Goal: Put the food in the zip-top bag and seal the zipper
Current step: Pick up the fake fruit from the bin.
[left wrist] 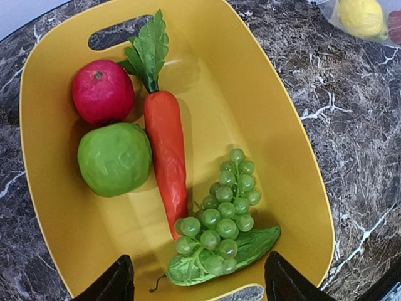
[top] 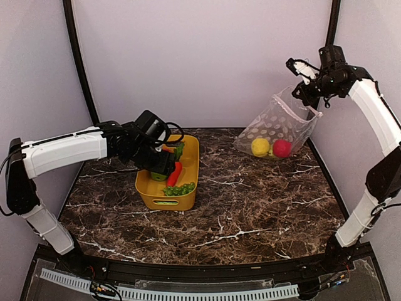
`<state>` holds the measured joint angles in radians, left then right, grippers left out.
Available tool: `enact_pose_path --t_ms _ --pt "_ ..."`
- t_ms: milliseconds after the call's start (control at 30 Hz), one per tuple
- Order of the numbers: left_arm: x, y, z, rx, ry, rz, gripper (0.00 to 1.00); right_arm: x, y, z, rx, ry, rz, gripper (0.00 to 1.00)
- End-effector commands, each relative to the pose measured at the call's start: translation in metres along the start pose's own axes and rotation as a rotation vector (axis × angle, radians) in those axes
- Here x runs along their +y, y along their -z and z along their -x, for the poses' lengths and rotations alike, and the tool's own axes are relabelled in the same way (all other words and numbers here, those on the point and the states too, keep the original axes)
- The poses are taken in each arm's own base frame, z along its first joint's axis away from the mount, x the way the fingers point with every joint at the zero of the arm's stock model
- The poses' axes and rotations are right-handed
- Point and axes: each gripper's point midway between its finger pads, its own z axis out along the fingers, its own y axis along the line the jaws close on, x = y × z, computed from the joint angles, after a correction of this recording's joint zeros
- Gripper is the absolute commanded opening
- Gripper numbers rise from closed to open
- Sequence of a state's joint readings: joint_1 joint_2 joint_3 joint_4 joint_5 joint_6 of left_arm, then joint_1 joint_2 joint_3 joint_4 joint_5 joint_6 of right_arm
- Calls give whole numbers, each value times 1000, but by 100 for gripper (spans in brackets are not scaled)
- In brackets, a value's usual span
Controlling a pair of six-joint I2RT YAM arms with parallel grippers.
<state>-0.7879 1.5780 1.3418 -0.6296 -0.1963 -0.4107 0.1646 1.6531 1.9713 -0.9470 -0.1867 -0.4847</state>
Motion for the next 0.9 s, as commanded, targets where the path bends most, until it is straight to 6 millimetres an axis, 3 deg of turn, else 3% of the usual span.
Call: enact_pose_path --t_ms 0,133,233,400,867 --pt "-1 -2 -19 89 24 -16 71 5 29 14 -87 -8 -13 0" --pt "4 -15 -31 153 -13 15 71 31 14 -15 -43 -45 81 0" --pt "5 -23 -35 185 -31 26 69 50 10 -27 -40 -59 150 0" --pt "2 -34 -39 242 -58 15 65 67 10 -22 -92 -73 226 0" --pt "1 -47 -67 385 -71 -1 75 84 -5 -35 -44 -86 289 0"
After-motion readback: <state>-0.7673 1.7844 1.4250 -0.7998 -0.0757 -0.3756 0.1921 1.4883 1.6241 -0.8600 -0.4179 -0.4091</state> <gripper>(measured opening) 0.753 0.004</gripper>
